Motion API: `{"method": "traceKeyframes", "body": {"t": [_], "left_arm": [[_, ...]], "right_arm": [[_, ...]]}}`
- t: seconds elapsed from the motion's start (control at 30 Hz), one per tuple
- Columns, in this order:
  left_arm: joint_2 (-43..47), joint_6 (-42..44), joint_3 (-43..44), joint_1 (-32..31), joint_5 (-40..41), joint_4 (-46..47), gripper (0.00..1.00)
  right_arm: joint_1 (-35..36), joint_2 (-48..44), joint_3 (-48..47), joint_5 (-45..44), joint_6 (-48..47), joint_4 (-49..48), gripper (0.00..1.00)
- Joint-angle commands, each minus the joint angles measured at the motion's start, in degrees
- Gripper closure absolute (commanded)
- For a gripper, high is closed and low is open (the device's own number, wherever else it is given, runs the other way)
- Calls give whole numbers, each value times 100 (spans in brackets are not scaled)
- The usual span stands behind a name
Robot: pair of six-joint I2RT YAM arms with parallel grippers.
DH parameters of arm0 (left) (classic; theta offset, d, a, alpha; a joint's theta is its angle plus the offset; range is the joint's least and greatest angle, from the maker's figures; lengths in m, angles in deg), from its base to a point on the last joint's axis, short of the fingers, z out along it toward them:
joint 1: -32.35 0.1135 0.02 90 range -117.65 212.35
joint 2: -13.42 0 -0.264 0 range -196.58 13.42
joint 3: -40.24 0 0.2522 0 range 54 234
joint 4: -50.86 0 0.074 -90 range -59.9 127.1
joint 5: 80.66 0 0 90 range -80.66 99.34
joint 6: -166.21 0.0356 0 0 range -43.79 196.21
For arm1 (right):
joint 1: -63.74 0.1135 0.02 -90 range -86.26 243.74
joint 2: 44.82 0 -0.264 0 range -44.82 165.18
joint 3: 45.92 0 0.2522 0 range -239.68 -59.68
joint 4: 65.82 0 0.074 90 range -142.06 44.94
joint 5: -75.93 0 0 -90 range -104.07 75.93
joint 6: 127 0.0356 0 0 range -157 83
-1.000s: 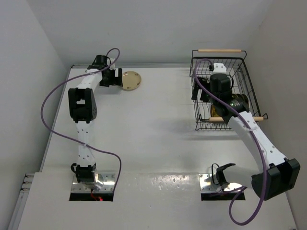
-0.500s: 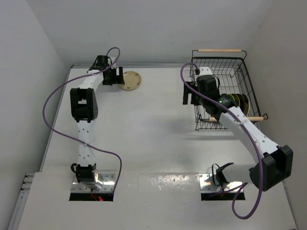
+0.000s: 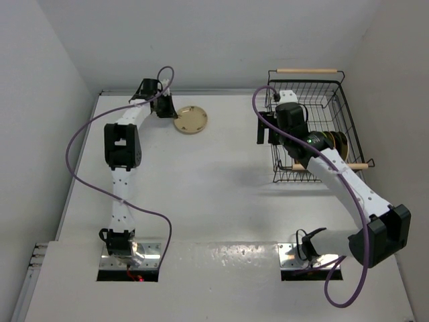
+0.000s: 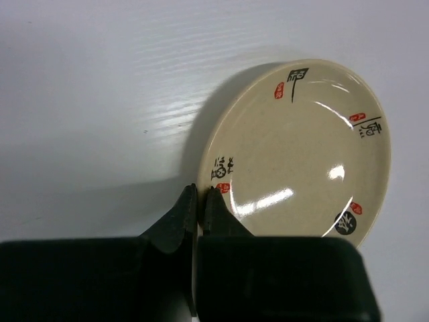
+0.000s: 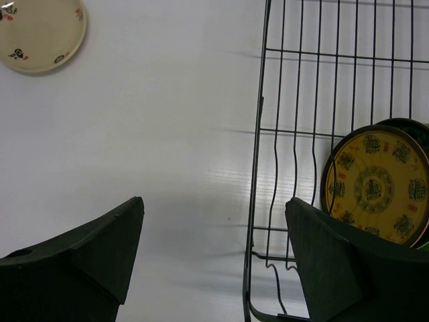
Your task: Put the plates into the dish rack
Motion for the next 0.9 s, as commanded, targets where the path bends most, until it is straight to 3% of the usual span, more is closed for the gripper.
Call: {"method": "traceKeyframes", "body": {"t": [0.0,0.2,0.33,0.53,0.73,0.87], "left_arm": [[158,310,-160,-49,-284,-229,100],[1871,1293,-942,-49,-1338,-474,100],[2978,1883,-1223,-119,-2024,-896,100],[3639,2095,-1356,-451,-3693,-1766,100],[3912,2403,-1795,-988,-3265,-2224,100],[4026,2403,-1857,-1130,-2896,-2224,100]], "right_arm": [[49,-140,-130,63,-133,-93,15],[93,105,-235,1852,-282,-49,14],[137,369,-262,2391,-55,-626,12],[216,967,-235,3146,420,-1602,12],[260,1231,-69,3613,982,-2726,12],[243,1039,159,3948,843,-2958,16]]}}
